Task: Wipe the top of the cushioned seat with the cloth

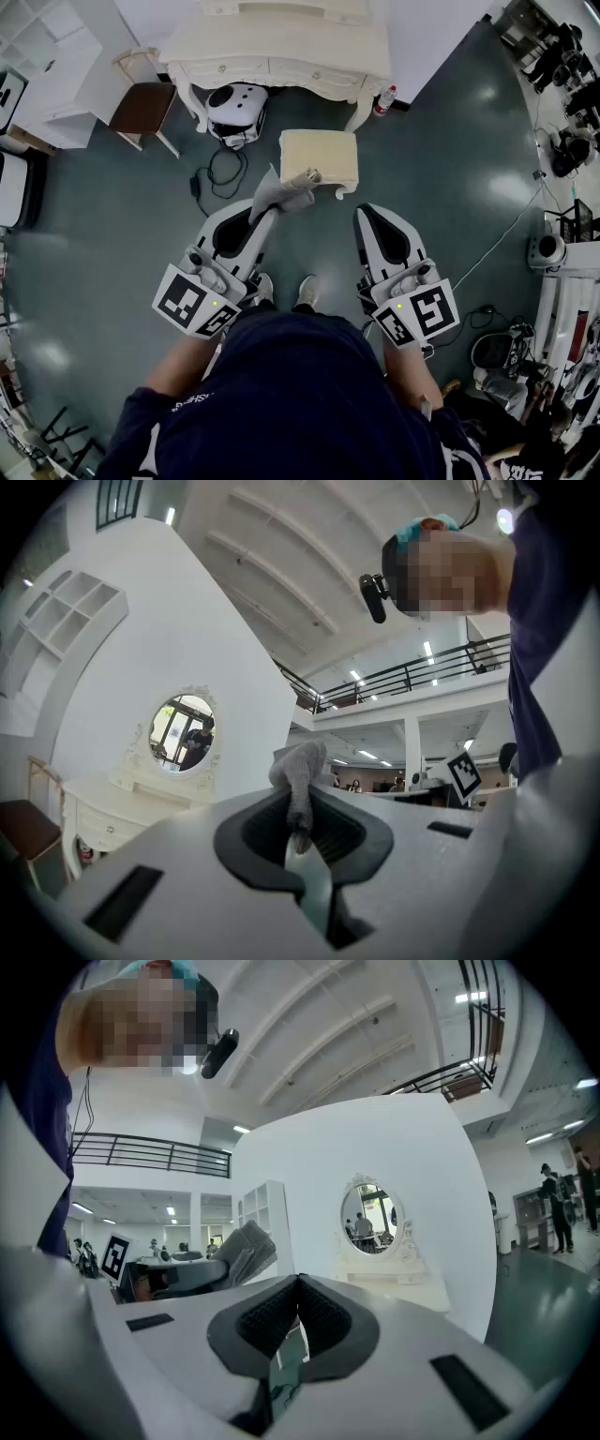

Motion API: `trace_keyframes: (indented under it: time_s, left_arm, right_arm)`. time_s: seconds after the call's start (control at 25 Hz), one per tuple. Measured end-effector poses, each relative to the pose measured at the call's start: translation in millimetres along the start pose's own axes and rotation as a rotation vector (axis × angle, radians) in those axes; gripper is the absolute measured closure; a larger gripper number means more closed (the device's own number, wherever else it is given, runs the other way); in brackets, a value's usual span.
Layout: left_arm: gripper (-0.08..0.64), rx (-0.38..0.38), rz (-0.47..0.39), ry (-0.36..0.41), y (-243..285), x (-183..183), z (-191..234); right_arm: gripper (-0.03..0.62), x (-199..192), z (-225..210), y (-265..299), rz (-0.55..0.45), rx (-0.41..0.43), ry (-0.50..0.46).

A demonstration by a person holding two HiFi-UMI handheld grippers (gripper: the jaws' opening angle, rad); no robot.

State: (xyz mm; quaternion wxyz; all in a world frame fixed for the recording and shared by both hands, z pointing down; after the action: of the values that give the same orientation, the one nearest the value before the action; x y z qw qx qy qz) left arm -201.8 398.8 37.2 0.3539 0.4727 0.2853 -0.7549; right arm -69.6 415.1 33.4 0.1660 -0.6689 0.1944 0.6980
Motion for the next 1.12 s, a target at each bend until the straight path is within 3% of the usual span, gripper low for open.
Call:
trace_keyframes:
  time_s: [0.52, 1.12]
  left_arm:
    - [0.532, 0.015, 0.032, 0.004, 17.3, -23.3, -6.5]
    - [0.532, 0.08, 0.049, 0.017, 44.0, -58.6, -41.5]
  right_arm:
    - [0.566, -17.6, -16.7, -11.6, 0.007, 0.003, 0.021]
    - [0.566, -36.8, -52.7, -47.5, 0.009, 0.08, 0.048]
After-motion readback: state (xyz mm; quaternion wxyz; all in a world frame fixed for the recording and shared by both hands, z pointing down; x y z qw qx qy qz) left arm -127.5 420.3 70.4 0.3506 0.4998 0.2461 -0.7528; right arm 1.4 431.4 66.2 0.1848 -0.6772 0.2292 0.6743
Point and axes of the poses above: the fingertips, and each gripper's own axes: y forward along the fingers, z to its left, x out of its top, the point moved 1 cm from there along -y, backward along the fingers, and after that the axes turned 10 degrees about -y, right-handed, at the moved point
